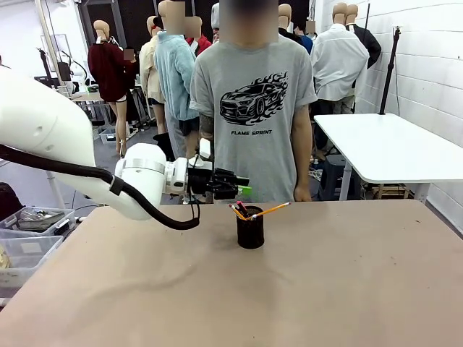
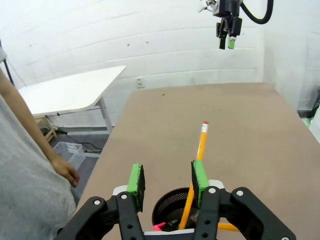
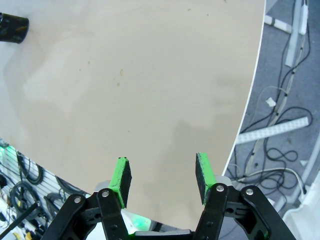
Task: Place the pens into the pen holder.
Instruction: Pick up a writing instrument from the table and place it into the Pen holder.
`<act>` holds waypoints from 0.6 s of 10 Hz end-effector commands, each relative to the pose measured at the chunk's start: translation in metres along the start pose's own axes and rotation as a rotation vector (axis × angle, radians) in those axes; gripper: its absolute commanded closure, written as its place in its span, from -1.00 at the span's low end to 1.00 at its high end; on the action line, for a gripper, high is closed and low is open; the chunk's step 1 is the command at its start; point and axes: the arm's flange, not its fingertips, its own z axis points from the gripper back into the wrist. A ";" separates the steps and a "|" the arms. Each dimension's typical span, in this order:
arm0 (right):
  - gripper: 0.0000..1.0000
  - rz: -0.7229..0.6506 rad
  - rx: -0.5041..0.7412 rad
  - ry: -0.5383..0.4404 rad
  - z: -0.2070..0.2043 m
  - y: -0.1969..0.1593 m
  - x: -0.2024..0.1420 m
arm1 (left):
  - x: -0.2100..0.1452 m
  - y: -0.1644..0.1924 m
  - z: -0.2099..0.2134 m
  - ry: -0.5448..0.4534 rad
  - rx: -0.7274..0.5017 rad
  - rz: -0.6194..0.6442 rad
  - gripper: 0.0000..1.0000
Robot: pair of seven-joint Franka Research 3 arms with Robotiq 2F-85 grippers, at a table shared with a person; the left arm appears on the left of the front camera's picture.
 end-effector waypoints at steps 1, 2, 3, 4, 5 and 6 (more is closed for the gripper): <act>-0.32 0.008 0.011 -0.014 -0.004 0.000 -0.002 | -0.006 -0.011 0.021 -0.011 0.048 -0.002 -0.03; -0.32 0.008 0.011 -0.014 -0.004 0.000 -0.002 | -0.007 -0.013 0.027 -0.019 0.067 0.002 -0.03; -0.32 0.008 0.011 -0.014 -0.004 0.000 -0.002 | -0.004 -0.014 0.033 -0.010 0.086 0.005 -0.03; -0.32 0.008 0.011 -0.014 -0.004 0.000 -0.002 | 0.006 -0.012 0.046 0.038 0.111 0.025 -0.03; -0.32 0.008 0.011 -0.014 -0.004 0.000 -0.002 | 0.022 -0.010 0.065 0.095 0.143 0.059 -0.03; -0.32 0.008 0.011 -0.014 -0.004 0.000 -0.002 | 0.039 -0.007 0.088 0.187 0.187 0.106 -0.03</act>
